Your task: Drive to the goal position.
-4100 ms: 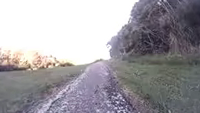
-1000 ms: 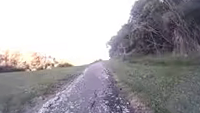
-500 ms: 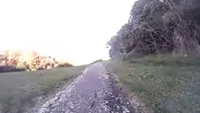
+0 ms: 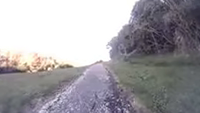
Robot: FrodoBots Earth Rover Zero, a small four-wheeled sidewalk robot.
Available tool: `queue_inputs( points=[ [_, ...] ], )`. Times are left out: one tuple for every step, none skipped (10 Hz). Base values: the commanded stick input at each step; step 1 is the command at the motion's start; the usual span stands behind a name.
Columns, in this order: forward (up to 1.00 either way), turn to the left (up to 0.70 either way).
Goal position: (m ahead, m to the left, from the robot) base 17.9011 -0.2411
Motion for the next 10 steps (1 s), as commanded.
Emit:
queue_inputs(
  points=[
    [0.17,0.00],
    [0.00,0.00],
    [0.00,0.00],
    [0.00,0.00],
    [0.00,0.00],
    [0.00,0.00],
    [0.00,0.00],
    [0.00,0.00],
    [0.03,0.00],
    [0.52,0.00]
  ],
)
